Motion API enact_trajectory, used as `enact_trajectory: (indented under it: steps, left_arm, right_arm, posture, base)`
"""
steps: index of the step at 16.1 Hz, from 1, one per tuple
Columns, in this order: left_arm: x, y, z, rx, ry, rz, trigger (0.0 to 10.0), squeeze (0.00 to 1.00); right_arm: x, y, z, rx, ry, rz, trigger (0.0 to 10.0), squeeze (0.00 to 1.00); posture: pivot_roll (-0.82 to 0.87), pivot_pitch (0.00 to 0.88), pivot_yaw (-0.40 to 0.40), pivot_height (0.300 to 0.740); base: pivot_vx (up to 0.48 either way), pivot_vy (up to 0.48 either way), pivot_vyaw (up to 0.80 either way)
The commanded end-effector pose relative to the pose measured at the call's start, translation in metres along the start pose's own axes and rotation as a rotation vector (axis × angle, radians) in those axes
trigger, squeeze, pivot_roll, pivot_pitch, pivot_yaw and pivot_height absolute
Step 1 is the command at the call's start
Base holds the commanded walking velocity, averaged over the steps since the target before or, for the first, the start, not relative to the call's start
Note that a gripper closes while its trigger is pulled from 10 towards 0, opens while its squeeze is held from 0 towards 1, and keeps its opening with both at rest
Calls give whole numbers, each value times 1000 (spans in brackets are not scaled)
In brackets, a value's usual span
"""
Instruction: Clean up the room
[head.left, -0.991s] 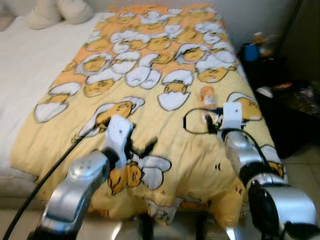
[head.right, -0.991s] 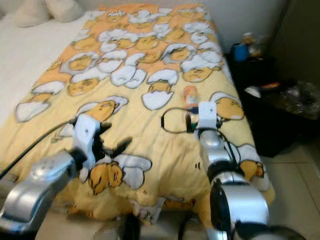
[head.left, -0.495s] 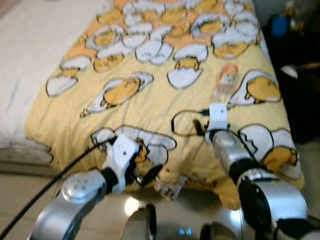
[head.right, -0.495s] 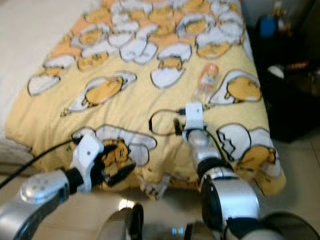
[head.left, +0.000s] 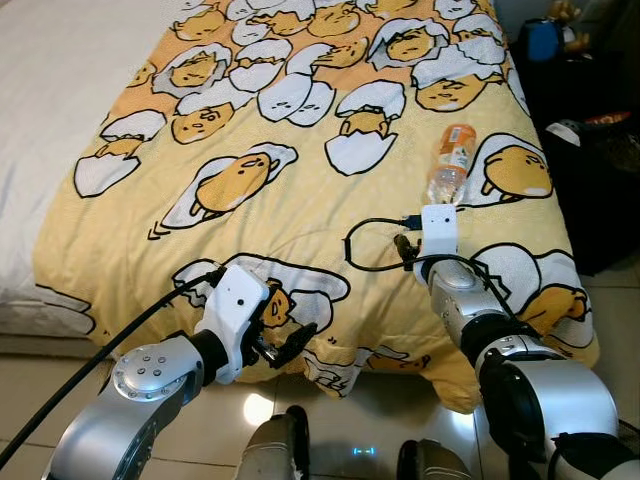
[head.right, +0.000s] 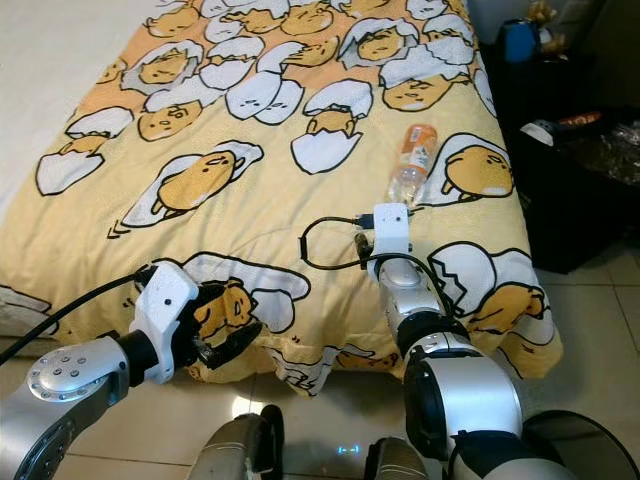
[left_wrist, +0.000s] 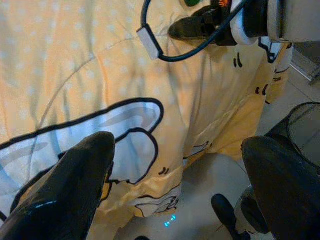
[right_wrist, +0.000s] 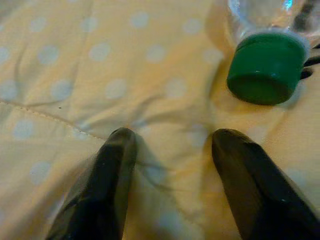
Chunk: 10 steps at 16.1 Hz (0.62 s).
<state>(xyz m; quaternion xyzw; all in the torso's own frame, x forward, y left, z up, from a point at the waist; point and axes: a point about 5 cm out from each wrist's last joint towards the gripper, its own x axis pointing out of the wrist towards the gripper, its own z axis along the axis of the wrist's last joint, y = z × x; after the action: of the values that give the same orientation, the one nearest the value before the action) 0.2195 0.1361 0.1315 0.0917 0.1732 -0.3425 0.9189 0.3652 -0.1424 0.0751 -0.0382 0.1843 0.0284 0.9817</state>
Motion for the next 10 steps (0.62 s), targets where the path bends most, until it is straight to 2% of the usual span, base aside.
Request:
enact_trajectory:
  steps: [1,2,3,4,5,7,8,9,10]
  left_arm:
    - [1,3,-6,12,32,38,10000,0]
    - [16,15,-8,-9,9,189,10000,0]
    - [22,18,-4,-48,-41,261,10000,0]
    - [32,26,3,-147,-132,376,10000,0]
    - [39,29,5,-207,-184,435,10000,0]
    - [47,28,6,-208,-226,447,10000,0]
    - [58,25,6,-176,-246,451,10000,0]
    - [62,24,7,-166,-258,445,10000,0]
    - [71,20,10,-151,-270,414,10000,0]
  right_arm:
    - [0,8,2,-34,-25,30,10000,0]
    - [-2,19,22,-86,-201,70,10000,1000]
    - [-5,21,35,-83,-320,76,10000,1000]
    - [-15,17,53,-56,-495,42,10000,1000]
    - [-26,7,60,-40,-593,-17,10000,1000]
    - [-44,-4,55,-33,-656,-84,10000,1000]
    - [-65,-14,39,-28,-685,-144,10000,1000]
    - [-70,-16,31,-28,-680,-159,10000,1000]
    - [-82,-22,15,-30,-649,-197,10000,1000]
  posture:
    - [115,196,95,740]
    - [61,152,81,740]
    - [61,152,81,740]
    - [6,109,71,740]
    - [-30,84,68,740]
    - [-69,55,67,740]
    - [-121,26,74,740]
    - [-140,14,79,740]
    - [-155,5,84,740]
  base:
    - [0,0,0]
    - [0,0,0]
    - [0,0,0]
    - [0,0,0]
    - [0,0,0]
    - [0,0,0]
    - [0,0,0]
    - [0,0,0]
    - [0,0,0]
